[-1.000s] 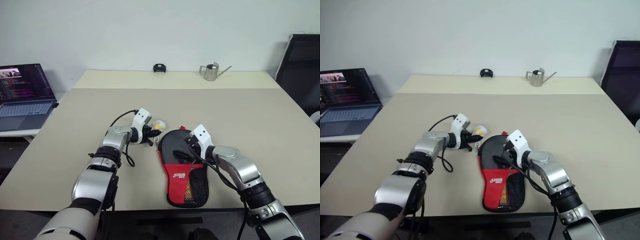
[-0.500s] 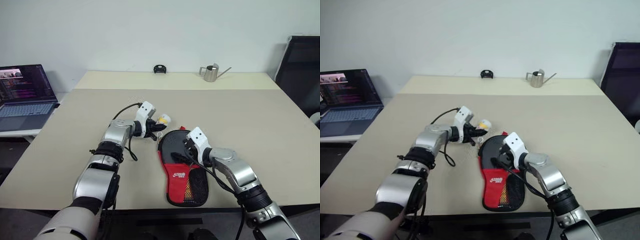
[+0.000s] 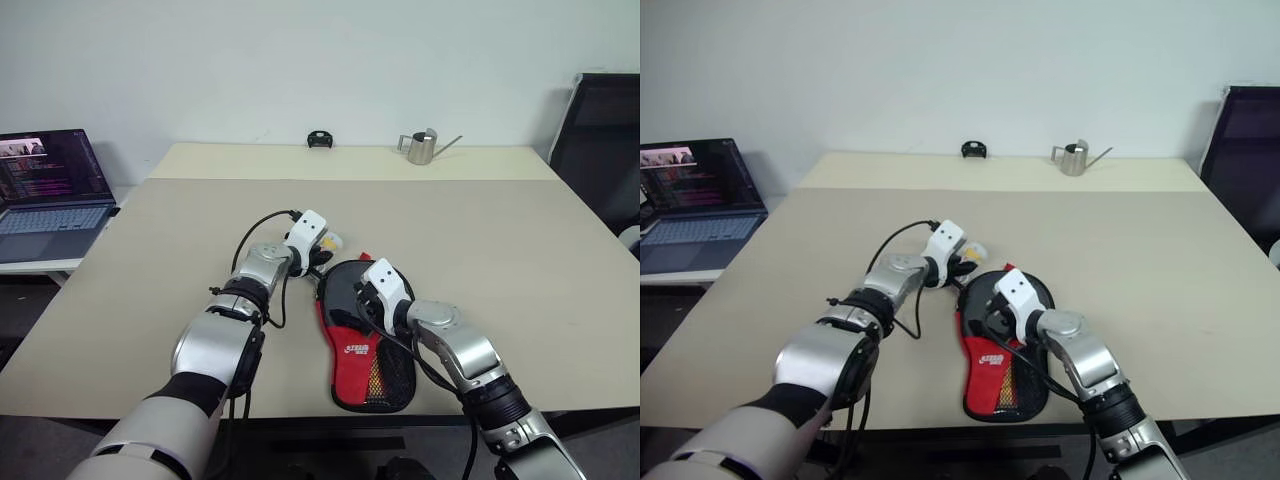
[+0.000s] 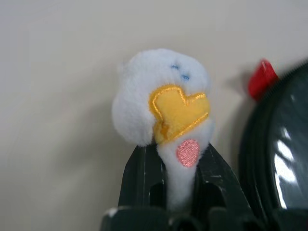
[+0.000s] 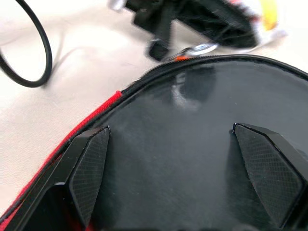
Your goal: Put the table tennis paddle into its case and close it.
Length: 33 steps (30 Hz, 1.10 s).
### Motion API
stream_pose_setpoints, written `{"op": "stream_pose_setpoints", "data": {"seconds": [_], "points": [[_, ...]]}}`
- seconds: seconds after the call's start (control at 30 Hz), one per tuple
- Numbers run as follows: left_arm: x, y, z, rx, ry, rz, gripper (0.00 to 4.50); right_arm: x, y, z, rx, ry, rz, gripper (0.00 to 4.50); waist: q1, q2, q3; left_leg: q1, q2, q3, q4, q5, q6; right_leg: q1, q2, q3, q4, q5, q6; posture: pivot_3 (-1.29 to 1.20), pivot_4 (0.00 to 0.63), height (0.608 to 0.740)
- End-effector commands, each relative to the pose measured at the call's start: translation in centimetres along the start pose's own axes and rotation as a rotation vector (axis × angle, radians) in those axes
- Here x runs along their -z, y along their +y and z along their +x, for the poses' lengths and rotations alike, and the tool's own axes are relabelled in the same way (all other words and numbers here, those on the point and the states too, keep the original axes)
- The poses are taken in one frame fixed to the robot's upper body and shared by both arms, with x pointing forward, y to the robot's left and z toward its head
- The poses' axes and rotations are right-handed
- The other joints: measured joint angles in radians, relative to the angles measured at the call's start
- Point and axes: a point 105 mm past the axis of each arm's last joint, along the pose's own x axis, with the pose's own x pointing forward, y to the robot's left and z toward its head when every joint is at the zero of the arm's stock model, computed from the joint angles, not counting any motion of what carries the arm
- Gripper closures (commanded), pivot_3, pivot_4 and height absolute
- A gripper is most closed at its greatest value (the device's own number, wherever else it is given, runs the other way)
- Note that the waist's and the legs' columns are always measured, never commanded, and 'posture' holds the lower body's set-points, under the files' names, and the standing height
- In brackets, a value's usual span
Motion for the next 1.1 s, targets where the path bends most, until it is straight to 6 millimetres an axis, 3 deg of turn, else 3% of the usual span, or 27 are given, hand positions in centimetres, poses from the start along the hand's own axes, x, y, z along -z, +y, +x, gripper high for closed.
{"op": "stream_pose_setpoints", "data": {"seconds": [0.03,0.23,0.5,0.93,1.1], "points": [[-3.7,0.5,0.0,-0.054,-0.094,0.045,4.31,4.5,0.5,0.4,-0.007,0.151,0.084,0.00,-0.001,0.000,0.000,0.000,0.000,0.000,0.000,0.000,0.000,0.000,0.000,0.000,0.000,0.000,0.000,0.00,0.150,0.740],[-4.2,0.4,0.3,-0.099,-0.087,0.101,4.31,5.5,-0.9,-0.9,0.046,0.177,0.098,0.00,0.001,0.000,-0.001,0.001,0.000,0.000,0.000,0.000,0.000,0.001,0.000,-0.001,0.000,0.000,0.000,0.00,0.150,0.740],[-4.1,-0.6,1.1,-0.134,-0.070,0.148,4.31,6.2,0.1,-2.1,0.060,0.191,0.124,0.00,0.017,-0.001,-0.002,-0.001,-0.002,-0.001,0.000,0.000,0.000,0.001,-0.002,-0.001,-0.002,0.000,0.000,0.00,0.150,0.740],[-8.2,-2.1,1.8,-0.250,-0.151,0.224,4.31,6.8,1.4,-4.1,0.125,0.216,0.175,0.00,0.020,-0.002,-0.002,-0.001,-0.002,-0.001,0.000,0.000,0.000,0.001,-0.002,-0.003,-0.002,0.000,0.000,0.00,0.150,0.740],[-8.4,-3.1,2.2,-0.255,-0.145,0.288,4.31,6.7,1.8,-4.3,0.137,0.215,0.186,0.00,0.021,-0.002,-0.002,-0.001,-0.002,-0.001,0.000,0.000,0.000,0.001,-0.002,-0.003,-0.002,0.000,0.000,0.00,0.150,0.740]]}}
